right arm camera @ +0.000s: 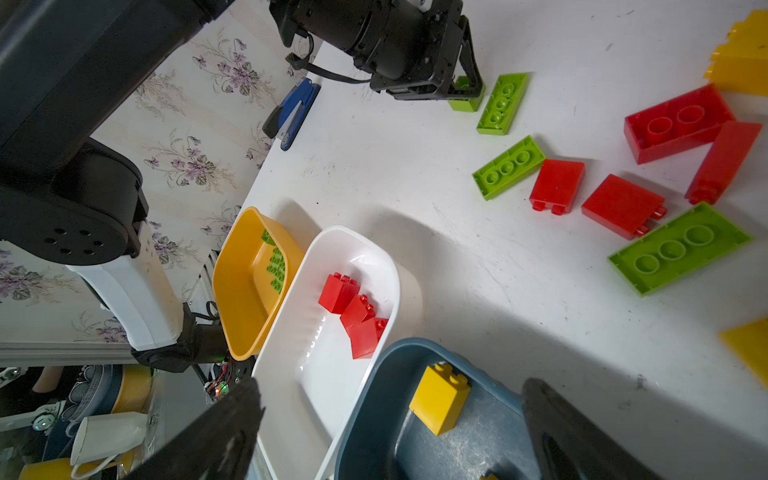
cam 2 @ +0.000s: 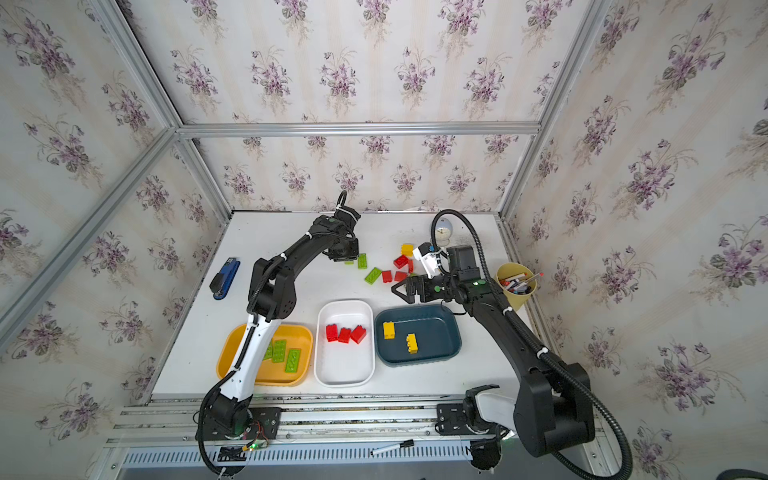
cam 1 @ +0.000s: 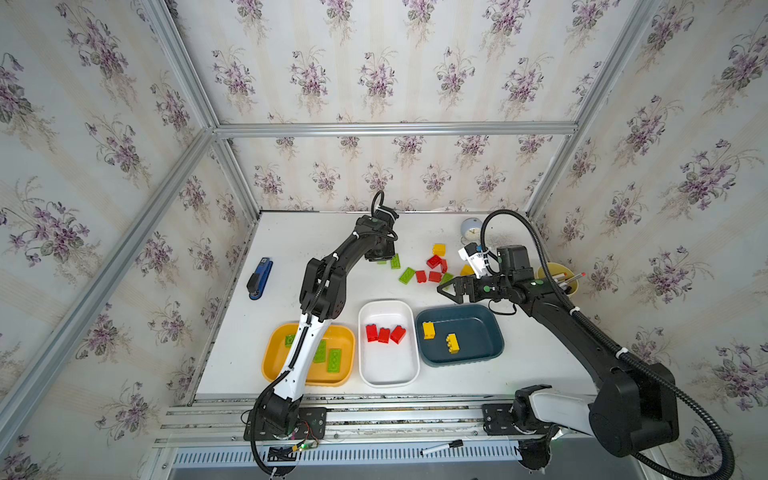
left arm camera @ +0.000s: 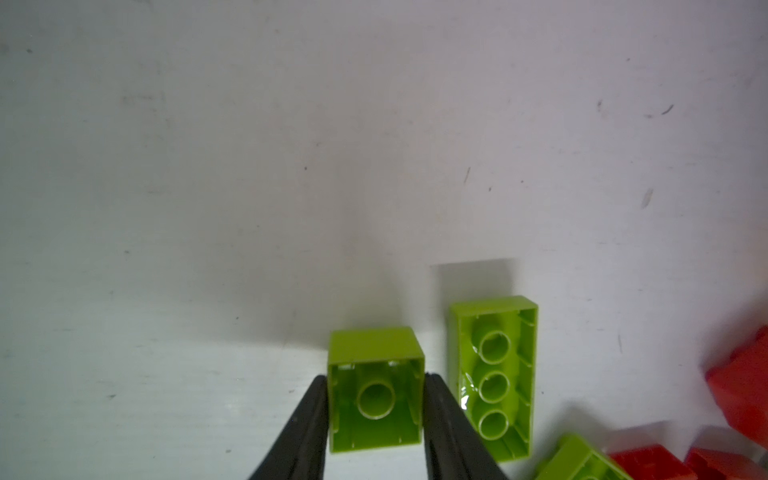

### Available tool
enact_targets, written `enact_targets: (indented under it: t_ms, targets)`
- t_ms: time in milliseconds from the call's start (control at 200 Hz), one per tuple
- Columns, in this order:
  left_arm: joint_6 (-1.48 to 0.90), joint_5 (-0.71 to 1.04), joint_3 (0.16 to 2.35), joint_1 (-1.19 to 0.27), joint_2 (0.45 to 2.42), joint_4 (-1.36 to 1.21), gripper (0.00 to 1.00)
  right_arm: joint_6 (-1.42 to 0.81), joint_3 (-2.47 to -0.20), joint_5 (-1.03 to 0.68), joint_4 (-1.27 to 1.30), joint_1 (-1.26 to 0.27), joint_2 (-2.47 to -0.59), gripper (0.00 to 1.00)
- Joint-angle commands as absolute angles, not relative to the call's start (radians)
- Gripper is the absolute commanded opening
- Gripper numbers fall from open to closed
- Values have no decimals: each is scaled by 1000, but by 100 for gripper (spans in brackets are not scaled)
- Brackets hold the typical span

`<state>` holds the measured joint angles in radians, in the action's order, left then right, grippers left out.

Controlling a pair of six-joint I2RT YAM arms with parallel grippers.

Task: Sort the legos into containers by color
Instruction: 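Lower the left gripper onto a lime-green 2x2 brick and grasp it, then carry the green brick with the left gripper and drop it into the yellow tray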

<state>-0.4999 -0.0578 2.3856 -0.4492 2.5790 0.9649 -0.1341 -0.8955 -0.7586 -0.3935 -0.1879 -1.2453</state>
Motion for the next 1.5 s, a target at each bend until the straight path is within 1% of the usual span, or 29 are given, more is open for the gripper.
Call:
enact_targets:
  t_ms: [0, 260, 305, 330, 395, 440, 575, 715, 860, 985, 1130, 1314, 1404, 1494]
  targets:
    - [-498, -39, 2392, -446, 2599, 977, 40, -135, -906, -776, -384, -189, -1244, 100]
    - [-495, -47, 2397, -443, 2602, 982, 39, -150, -906, -781, -370, -190, -1244, 100]
    - [-494, -51, 2396, -443, 2600, 983, 37, -150, -907, -781, -370, -190, -1246, 100]
    - [-493, -49, 2396, -442, 2600, 983, 32, -150, -906, -781, -369, -190, -1245, 100]
    - [-492, -51, 2400, -442, 2590, 983, 24, -150, -907, -779, -368, -190, -1244, 100]
    - [-488, -57, 2403, -442, 2581, 983, 22, -152, -907, -779, -368, -190, -1244, 100]
    - [-473, -55, 2399, -440, 2525, 983, 21, -152, -908, -780, -367, -190, -1244, 100]
    - [-455, -40, 2314, -440, 2394, 988, 22, -151, -911, -781, -362, -190, -1247, 100]
    - [-444, -36, 2102, -442, 2192, 996, 22, -162, -910, -787, -339, -192, -1254, 100]
    - [-461, -52, 1842, -442, 1983, 991, 22, -161, -914, -793, -330, -197, -1261, 100]
    - [-510, -71, 1561, -443, 1733, 979, 23, -163, -910, -799, -317, -207, -1266, 100]
    - [-614, -55, 1243, -448, 1437, 979, 23, -160, -903, -805, -304, -234, -1275, 100]
    - [-667, -39, 1107, -451, 1318, 981, 23, -157, -901, -804, -303, -246, -1279, 100]
    - [-698, -26, 990, -454, 1240, 976, 23, -149, -901, -805, -306, -253, -1288, 100]
